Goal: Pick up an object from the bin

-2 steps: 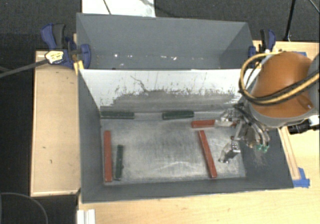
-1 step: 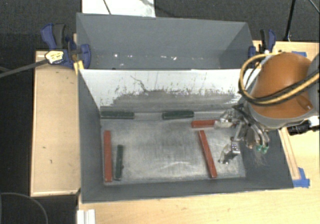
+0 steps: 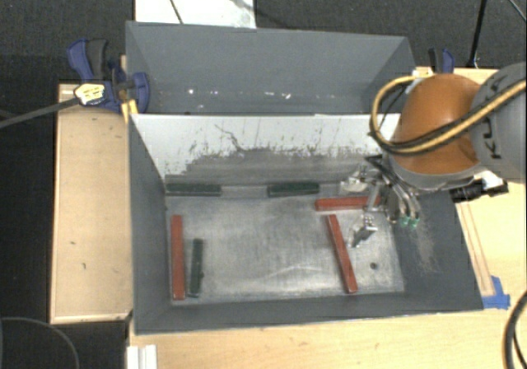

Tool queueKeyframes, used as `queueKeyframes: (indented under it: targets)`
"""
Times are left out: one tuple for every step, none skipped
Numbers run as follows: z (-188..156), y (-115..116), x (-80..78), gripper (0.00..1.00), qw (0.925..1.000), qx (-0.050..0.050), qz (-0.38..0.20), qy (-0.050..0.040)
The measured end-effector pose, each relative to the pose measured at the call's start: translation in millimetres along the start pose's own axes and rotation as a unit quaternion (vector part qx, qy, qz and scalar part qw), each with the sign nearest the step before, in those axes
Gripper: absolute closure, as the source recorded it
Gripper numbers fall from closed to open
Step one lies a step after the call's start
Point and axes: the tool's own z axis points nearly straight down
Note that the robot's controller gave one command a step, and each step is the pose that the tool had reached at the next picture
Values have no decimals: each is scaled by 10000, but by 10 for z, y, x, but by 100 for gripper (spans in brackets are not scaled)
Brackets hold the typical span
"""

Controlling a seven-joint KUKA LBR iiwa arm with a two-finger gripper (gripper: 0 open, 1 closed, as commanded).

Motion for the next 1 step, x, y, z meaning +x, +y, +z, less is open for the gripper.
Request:
queueKeyframes:
  targets:
    - [301,-89,-195,0,9999,-1,80,63]
